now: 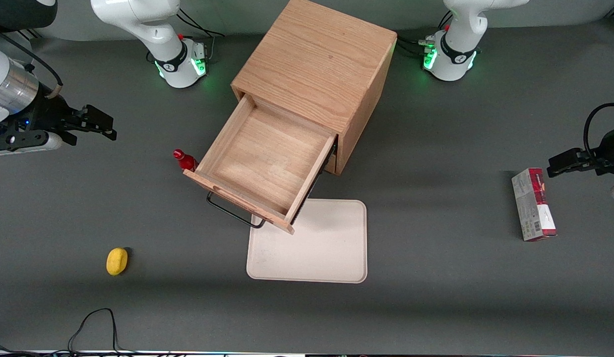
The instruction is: Open upper drawer
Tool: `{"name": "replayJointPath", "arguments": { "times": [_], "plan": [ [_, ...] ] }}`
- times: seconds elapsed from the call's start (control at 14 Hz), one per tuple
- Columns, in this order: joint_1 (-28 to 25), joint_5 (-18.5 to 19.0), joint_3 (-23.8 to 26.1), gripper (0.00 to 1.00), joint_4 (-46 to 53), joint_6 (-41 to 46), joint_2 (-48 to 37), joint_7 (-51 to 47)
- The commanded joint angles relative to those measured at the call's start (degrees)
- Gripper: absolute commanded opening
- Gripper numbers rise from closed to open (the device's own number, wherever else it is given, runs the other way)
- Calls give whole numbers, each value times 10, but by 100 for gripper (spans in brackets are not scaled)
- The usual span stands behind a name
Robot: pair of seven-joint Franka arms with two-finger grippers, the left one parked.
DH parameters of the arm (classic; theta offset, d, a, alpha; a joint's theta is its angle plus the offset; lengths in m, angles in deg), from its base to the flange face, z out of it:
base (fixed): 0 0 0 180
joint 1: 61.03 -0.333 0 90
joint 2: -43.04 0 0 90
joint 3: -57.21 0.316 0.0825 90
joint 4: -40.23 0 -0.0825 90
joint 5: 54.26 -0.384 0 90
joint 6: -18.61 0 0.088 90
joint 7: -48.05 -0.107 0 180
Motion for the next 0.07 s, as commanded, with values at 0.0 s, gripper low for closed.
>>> {"name": "replayJointPath", "arguments": {
  "times": [0.0],
  "plan": [
    [5, 2, 7, 100, 17, 27, 2, 0]
  ]
}}
